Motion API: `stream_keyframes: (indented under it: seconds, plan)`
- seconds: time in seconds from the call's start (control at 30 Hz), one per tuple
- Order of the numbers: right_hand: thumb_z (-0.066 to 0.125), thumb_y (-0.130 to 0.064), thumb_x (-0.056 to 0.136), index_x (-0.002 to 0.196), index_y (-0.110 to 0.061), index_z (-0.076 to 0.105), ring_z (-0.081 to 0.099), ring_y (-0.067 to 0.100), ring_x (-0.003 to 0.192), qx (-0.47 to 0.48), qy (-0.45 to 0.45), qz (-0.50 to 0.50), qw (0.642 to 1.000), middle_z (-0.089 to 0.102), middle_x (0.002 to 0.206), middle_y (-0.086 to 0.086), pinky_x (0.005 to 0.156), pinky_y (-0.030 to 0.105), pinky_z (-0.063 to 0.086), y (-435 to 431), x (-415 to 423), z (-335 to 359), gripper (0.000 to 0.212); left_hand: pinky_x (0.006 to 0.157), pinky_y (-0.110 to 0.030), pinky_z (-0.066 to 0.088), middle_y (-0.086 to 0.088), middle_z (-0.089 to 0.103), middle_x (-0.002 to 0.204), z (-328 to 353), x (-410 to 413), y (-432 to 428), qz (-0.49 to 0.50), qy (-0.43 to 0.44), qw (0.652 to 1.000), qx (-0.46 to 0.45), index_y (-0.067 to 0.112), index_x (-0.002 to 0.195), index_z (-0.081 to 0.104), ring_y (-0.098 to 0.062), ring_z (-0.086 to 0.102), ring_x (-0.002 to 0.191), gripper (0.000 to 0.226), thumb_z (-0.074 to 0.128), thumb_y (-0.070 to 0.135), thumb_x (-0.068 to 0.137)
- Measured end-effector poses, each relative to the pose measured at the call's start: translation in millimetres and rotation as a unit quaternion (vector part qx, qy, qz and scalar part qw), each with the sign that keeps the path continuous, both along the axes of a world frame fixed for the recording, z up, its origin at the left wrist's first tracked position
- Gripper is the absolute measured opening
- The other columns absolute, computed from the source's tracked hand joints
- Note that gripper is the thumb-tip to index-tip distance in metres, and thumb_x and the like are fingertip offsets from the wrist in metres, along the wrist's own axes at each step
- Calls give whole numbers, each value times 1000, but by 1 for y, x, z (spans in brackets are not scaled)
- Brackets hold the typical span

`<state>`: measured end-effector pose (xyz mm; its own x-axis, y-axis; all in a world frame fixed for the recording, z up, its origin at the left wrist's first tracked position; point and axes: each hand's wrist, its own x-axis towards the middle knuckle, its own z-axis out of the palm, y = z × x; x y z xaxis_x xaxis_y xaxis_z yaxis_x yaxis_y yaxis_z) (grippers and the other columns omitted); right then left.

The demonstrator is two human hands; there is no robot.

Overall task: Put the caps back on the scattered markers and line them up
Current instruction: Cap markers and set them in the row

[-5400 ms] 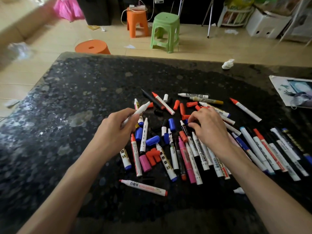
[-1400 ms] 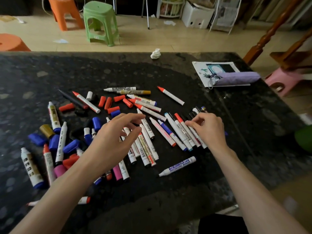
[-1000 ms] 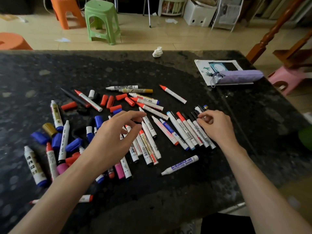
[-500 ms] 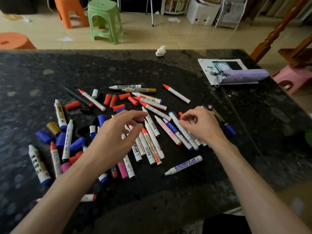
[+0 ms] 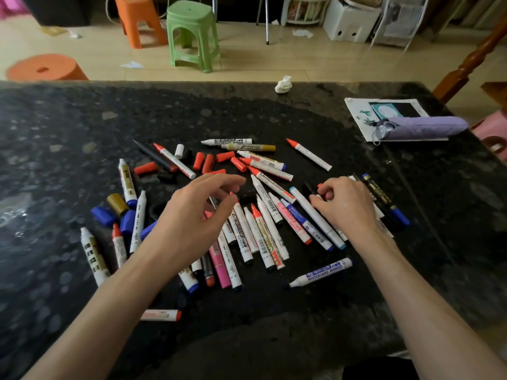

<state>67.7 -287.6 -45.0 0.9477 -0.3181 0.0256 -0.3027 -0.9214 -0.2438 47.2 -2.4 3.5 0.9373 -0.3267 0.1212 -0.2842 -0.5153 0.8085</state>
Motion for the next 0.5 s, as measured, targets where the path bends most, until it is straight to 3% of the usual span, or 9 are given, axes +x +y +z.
stream_keyframes:
  seconds: [0.13, 0.2, 0.33, 0.4, 0.5]
  plan:
    - [65, -36, 101, 116, -19, 63, 64, 9, 83, 100, -69, 54, 991, 70, 98, -4, 74, 29, 51, 10, -2, 17, 23, 88, -20, 54, 19, 67, 112, -2, 0, 13, 20, -1, 1000, 6, 33, 133, 65, 0, 63, 106, 36, 58, 17, 101]
    - [57, -39, 105, 117, -28, 56, 67, 7, 81, 167, -65, 144, 973, 70, 96, -7, 74, 32, 57, 26, -8, 32, 16, 87, -20, 55, 20, 65, 115, -3, 1, 19, 25, -7, 1000, 15, 33, 136, 63, 0, 63, 105, 38, 57, 19, 102]
    - [56, -46, 104, 113, -38, 57, 64, 4, 78, 246, -13, 303, 921, 64, 87, -12, 64, 20, 48, 85, -28, 44, 12, 90, -16, 50, 26, 54, 131, -2, -2, 31, -13, -29, 997, 73, 44, 146, 50, 5, 57, 112, 47, 53, 42, 99]
    - [58, -48, 104, 114, -38, 60, 65, 6, 80, 251, -17, 341, 906, 66, 87, -13, 67, 29, 52, 109, -34, 38, 15, 86, -8, 45, 26, 57, 125, -4, -7, 39, -22, -49, 991, 123, 42, 140, 58, 9, 54, 107, 43, 54, 47, 97]
    - [60, -49, 103, 123, -33, 68, 68, 2, 88, 249, -35, 363, 897, 71, 98, -16, 73, 28, 53, 129, -36, 26, 26, 78, -18, 50, 18, 72, 107, -8, -9, 57, -10, -69, 984, 163, 34, 122, 72, 1, 63, 97, 30, 57, 47, 99]
